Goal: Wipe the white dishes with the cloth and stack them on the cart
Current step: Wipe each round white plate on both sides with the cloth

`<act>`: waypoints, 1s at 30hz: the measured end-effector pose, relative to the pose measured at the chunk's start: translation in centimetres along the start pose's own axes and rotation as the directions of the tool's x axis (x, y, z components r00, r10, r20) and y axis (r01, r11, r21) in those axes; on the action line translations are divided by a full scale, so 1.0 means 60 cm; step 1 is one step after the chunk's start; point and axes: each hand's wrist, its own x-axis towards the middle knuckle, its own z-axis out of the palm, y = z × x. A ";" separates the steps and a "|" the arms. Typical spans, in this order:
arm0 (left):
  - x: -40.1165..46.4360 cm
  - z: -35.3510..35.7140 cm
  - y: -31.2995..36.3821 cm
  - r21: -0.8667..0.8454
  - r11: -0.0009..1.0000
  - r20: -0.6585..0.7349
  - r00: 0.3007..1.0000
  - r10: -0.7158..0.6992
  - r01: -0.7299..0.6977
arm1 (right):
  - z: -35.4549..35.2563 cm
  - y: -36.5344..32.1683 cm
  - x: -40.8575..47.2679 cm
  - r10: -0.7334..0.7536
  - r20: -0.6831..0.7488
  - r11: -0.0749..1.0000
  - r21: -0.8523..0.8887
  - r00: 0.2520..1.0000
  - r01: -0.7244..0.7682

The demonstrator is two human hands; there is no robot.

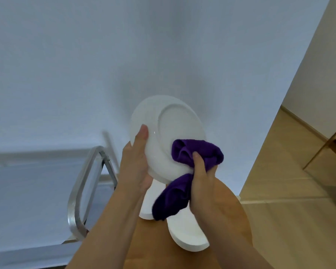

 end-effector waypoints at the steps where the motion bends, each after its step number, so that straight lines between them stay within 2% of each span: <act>1: 0.001 0.002 0.001 0.043 0.999 -0.011 1.000 0.024 -0.023 | 0.003 0.003 -0.005 0.039 -0.002 0.999 0.004 0.999 -0.039; 5: 0.001 -0.022 0.013 0.155 0.988 -0.017 1.000 0.025 -0.022 | -0.035 -0.009 0.003 0.141 0.143 0.981 -0.156 0.980 -0.119; 7: 0.001 -0.039 0.018 0.229 0.972 -0.027 0.998 0.052 -0.045 | -0.062 -0.027 0.019 0.136 0.082 0.966 -0.230 0.987 -0.114; 9: -0.002 -0.046 0.020 0.287 0.955 -0.005 0.997 0.075 -0.071 | -0.072 -0.048 0.036 0.025 -0.009 0.975 -0.222 1.000 -0.026; 11: -0.009 -0.038 0.015 0.322 0.944 0.031 0.997 0.066 -0.073 | -0.051 -0.072 0.051 -0.131 0.064 0.970 -0.197 0.989 0.141; 13: -0.016 -0.021 0.005 0.388 0.918 0.043 0.996 0.073 -0.084 | -0.015 -0.082 0.062 -0.212 0.186 0.932 -0.258 0.959 0.256; 16: -0.021 -0.002 -0.001 0.445 0.886 0.035 0.992 0.123 -0.126 | 0.025 -0.073 0.062 -0.241 0.237 0.866 -0.385 0.941 0.319; 22: -0.027 0.000 -0.005 0.544 0.816 -0.013 0.970 0.244 -0.198 | 0.045 -0.054 0.045 -0.239 0.262 0.821 -0.460 0.935 0.339; 27: -0.020 -0.005 -0.008 0.452 0.882 -0.138 0.967 0.215 -0.132 | 0.055 -0.042 0.000 -0.346 0.417 0.779 -0.372 0.840 0.505; 30: -0.012 -0.017 -0.003 0.297 0.951 -0.216 0.965 0.150 -0.082 | 0.040 -0.028 -0.017 -0.447 0.522 0.704 -0.297 0.727 0.645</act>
